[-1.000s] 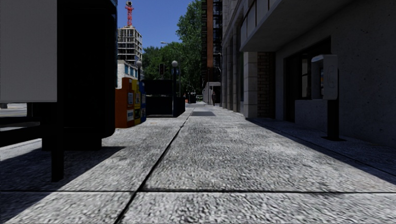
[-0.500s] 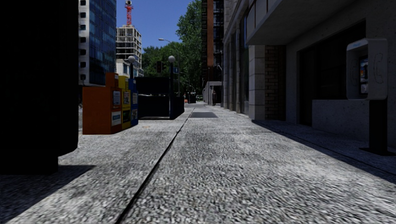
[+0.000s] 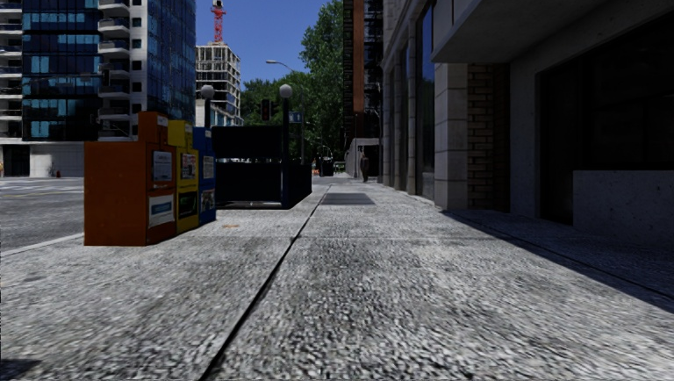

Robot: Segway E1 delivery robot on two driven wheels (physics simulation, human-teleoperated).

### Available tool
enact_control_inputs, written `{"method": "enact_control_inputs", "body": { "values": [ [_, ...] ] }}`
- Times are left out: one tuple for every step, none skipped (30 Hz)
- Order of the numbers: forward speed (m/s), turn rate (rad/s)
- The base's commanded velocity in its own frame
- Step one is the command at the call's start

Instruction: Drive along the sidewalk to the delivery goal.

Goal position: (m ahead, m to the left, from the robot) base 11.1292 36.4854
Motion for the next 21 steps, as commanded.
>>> {"method": "enact_control_inputs", "body": {
  "values": [
    [2.00,0.00],
    [2.00,0.00],
    [2.00,0.00],
    [2.00,0.00],
    [2.00,0.00],
    [2.00,0.00],
    [2.00,0.00],
    [2.00,0.00],
    [2.00,0.00],
    [2.00,0.00],
    [2.00,0.00],
    [2.00,0.00],
    [2.00,0.00],
    [2.00,0.00],
    [2.00,0.00],
    [2.00,0.00],
    [2.00,0.00],
    [2.00,0.00],
    [2.00,0.00],
    [2.00,0.00],
    [2.00,0.00]
  ]
}}
